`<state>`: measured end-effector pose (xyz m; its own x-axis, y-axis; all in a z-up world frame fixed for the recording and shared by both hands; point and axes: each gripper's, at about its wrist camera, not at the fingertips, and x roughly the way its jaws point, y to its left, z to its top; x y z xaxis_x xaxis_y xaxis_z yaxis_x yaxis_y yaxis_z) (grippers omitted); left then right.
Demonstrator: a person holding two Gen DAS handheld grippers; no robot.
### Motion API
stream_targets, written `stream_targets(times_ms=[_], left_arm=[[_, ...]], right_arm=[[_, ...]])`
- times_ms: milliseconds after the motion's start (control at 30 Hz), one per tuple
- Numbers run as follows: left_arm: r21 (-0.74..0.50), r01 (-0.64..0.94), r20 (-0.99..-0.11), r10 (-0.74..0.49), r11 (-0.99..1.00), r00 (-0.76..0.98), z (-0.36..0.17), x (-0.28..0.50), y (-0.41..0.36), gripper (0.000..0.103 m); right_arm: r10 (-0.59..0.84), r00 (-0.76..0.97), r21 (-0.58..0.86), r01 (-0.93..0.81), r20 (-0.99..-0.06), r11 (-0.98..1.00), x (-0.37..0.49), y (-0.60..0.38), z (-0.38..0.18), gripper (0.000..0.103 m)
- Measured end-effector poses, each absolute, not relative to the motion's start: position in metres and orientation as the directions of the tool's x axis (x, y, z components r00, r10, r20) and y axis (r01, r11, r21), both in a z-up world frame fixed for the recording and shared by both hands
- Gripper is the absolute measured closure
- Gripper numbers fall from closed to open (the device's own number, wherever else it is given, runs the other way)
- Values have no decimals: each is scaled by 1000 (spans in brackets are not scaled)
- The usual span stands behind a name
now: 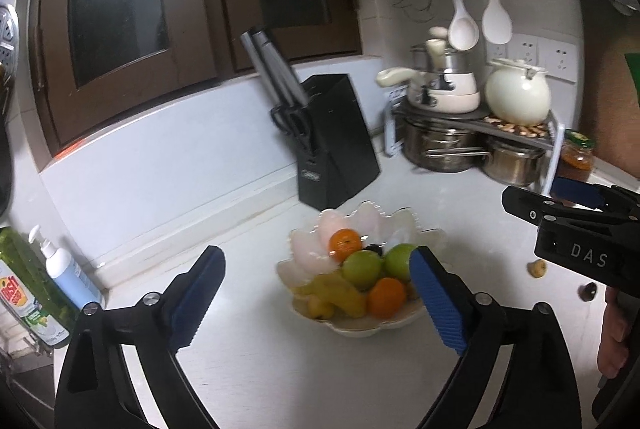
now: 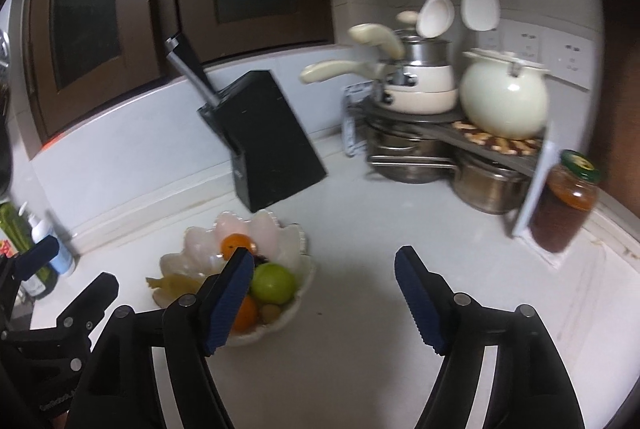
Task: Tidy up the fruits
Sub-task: 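Move both tools back toward the small brown fruit and dark round fruit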
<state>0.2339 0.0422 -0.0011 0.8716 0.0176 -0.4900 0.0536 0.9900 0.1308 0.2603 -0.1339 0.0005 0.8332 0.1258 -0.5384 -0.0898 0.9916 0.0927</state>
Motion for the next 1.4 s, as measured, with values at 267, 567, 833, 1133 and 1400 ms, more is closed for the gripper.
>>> stream_targets(times_ms=[267,567,833,1133,1400], left_arm=[[119,133,-457,-65,984,887,6,221,11,0],[98,209,-463,-141,973,875,8,215,-21,0],[89,312,-472,-236,946,849,2,209,-50,0],[86,381,-450,-305,921,839,-3,209,-72,0],[113,442,-473,-344,890,811,-20,216,-94,0]], right_arm=[[-3,867,82,51,-497,995,225,-171,9,15],[-150,866,72,208,-477,975,193,-207,10,9],[-244,856,55,301,-456,952,165,-232,7,9],[-324,828,77,401,-458,913,147,-253,0,9],[-357,785,67,448,-506,892,143,-268,-19,9]])
